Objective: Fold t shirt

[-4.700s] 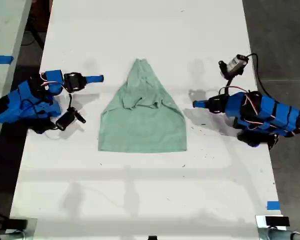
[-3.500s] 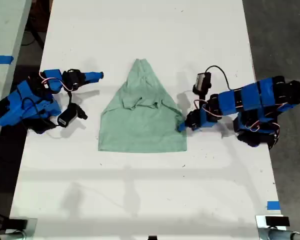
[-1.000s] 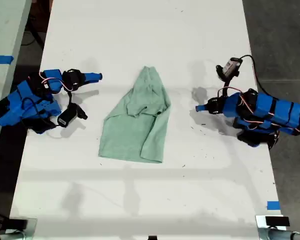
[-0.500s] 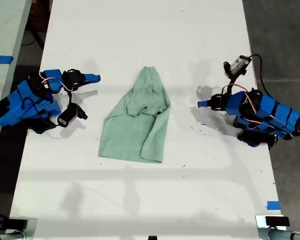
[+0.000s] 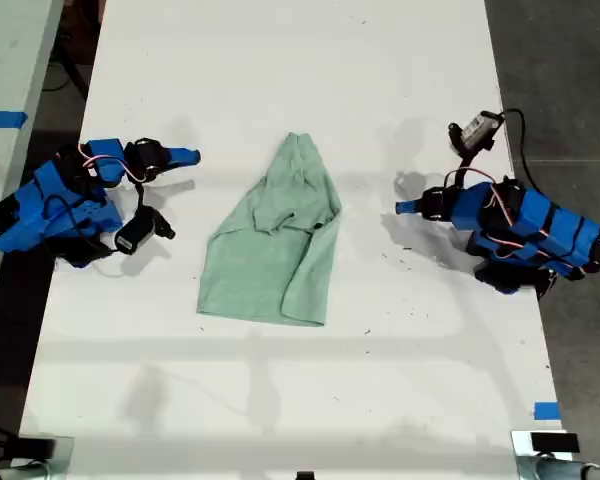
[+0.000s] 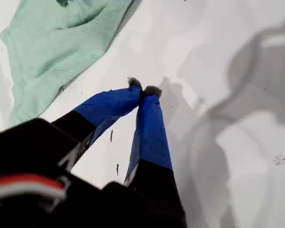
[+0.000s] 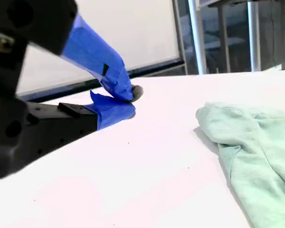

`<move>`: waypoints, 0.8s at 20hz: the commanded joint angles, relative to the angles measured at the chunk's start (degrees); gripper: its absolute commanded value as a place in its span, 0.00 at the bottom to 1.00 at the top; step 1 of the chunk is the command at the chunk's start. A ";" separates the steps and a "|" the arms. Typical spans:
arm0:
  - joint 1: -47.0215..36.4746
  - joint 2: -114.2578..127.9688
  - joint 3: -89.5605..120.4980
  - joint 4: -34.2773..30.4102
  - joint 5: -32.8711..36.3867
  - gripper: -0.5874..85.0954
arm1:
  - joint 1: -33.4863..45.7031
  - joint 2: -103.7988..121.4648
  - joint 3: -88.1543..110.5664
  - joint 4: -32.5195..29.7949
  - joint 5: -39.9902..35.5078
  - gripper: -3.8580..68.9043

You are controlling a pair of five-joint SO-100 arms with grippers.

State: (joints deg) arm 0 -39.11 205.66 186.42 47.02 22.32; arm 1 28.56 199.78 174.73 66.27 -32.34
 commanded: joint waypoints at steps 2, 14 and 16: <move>0.70 0.44 2.37 -0.09 -1.14 0.00 | 0.70 0.79 3.16 0.79 0.88 0.08; 0.35 0.44 2.37 -0.26 -0.62 0.00 | 0.35 0.79 3.16 1.14 1.14 0.08; 0.35 0.44 2.37 -0.26 -0.62 0.00 | 0.53 0.79 3.16 1.14 0.88 0.08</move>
State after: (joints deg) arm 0 -39.11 205.66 186.42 47.11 22.32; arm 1 28.56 199.78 174.73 66.27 -31.82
